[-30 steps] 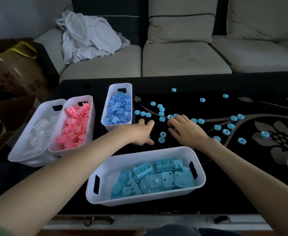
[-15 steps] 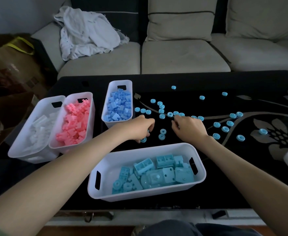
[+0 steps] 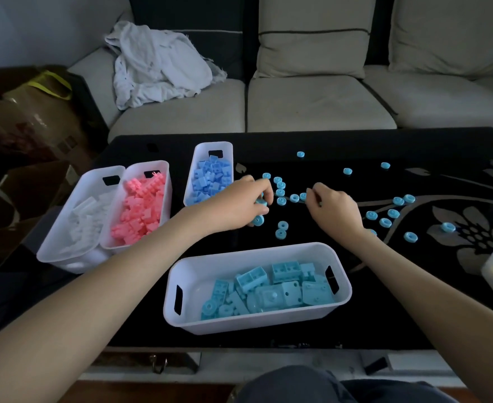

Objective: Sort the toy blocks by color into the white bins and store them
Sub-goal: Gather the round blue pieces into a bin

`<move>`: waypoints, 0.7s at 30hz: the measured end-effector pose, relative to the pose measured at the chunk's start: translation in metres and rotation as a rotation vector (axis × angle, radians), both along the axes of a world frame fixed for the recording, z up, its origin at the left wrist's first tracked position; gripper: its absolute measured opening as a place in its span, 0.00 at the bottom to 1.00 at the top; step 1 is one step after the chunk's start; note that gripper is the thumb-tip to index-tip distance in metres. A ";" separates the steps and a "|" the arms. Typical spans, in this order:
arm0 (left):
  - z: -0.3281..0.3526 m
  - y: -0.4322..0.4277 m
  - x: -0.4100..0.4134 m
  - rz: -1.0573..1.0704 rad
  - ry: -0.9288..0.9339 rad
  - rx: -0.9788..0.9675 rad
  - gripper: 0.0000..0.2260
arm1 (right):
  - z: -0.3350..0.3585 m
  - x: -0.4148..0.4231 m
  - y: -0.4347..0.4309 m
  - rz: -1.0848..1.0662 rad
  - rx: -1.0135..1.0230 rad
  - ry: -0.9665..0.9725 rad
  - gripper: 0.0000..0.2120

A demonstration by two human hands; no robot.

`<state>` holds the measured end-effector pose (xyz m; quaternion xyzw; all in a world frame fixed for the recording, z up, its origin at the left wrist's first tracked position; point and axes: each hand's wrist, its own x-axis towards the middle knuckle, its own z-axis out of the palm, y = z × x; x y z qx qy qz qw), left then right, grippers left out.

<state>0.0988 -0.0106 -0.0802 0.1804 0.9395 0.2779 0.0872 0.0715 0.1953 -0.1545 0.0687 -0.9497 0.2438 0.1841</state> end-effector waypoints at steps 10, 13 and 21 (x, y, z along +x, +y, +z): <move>0.018 -0.035 0.081 -0.051 -0.088 0.127 0.06 | 0.079 0.068 -0.063 0.266 -0.180 -0.111 0.17; 0.004 -0.044 0.091 -0.034 -0.120 0.025 0.04 | 0.072 0.088 -0.081 0.330 -0.107 -0.151 0.17; 0.014 -0.052 0.104 -0.078 -0.078 -0.145 0.11 | 0.065 0.103 -0.083 0.549 0.079 -0.278 0.16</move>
